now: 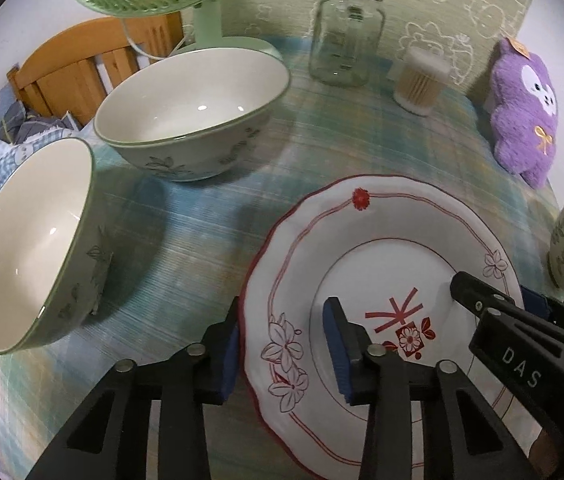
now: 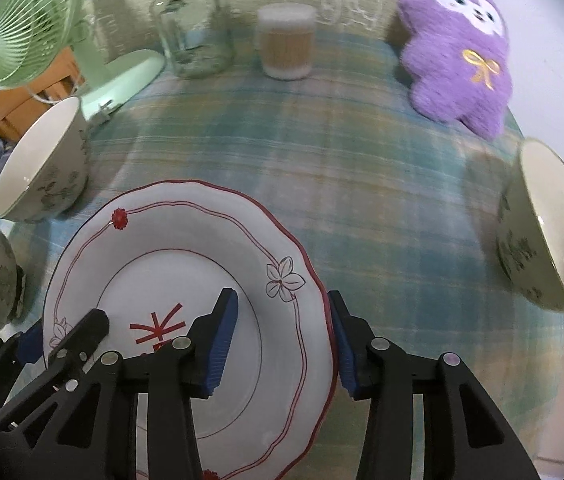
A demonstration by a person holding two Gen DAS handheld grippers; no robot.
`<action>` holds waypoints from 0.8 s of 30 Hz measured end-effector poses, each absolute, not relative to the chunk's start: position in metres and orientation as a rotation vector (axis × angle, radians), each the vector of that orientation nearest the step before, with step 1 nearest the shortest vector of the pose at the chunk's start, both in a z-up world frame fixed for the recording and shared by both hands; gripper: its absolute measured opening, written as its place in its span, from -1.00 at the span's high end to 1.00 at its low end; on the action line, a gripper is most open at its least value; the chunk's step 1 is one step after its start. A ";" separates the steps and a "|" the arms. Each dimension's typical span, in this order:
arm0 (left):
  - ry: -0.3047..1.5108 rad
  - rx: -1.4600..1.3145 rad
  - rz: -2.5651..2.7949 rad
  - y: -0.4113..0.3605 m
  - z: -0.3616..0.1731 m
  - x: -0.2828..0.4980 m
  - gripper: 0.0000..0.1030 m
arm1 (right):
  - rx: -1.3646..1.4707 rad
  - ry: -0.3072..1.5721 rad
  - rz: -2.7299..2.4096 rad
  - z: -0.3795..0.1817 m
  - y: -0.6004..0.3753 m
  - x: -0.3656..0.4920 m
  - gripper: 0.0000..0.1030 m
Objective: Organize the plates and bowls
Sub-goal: 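Lift the red-rimmed white plate with both grippers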
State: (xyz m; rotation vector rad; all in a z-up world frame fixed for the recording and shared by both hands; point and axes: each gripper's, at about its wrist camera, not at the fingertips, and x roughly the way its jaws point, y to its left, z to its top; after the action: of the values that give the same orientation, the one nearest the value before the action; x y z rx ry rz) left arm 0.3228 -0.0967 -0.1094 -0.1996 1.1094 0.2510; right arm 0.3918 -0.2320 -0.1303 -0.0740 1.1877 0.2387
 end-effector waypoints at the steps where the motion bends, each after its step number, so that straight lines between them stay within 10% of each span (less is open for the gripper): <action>1: 1.112 -0.197 0.247 -0.098 -0.109 0.323 0.29 | -0.070 1.190 0.233 -0.130 -0.234 0.391 0.07; 24: 1.056 -0.139 0.175 -0.123 -0.066 0.299 0.35 | -0.023 1.147 0.160 -0.081 -0.257 0.348 0.07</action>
State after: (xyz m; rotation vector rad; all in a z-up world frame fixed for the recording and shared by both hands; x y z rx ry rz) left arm 0.2988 -0.1235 -0.0661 -0.1387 1.0558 0.1746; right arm 0.3480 -0.2566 -0.0806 -0.0235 1.1468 0.1604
